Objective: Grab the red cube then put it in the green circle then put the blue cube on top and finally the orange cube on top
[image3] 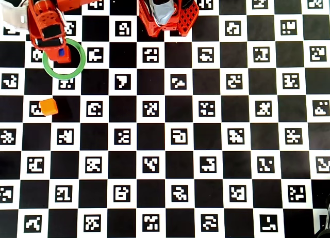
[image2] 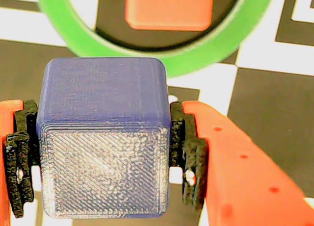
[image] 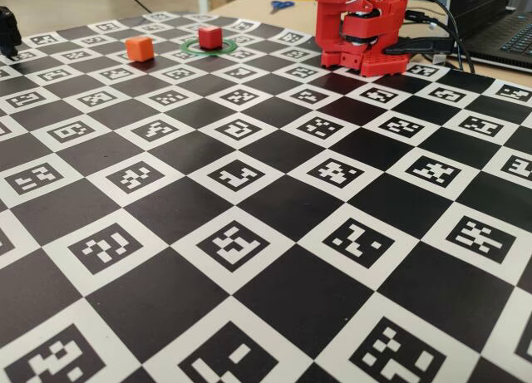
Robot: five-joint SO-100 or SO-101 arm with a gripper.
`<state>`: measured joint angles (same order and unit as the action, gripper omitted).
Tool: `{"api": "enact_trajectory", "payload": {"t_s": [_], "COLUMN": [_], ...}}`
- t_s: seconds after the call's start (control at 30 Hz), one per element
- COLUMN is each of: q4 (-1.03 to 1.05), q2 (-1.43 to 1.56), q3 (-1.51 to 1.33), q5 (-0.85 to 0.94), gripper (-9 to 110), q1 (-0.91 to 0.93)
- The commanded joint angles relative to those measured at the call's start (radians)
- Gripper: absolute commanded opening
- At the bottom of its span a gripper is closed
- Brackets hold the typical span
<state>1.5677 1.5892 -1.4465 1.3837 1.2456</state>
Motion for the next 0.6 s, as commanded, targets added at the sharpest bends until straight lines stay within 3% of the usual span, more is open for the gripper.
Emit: {"api": "enact_trajectory", "payload": {"t_s": [0.0,0.57], "q4": [-0.028,-0.129], "q2": [0.028,-0.069], "q3": [-0.011,-0.109], "q5": [0.023,0.078], "gripper": [7,6], "q1": [0.012,0.054]}}
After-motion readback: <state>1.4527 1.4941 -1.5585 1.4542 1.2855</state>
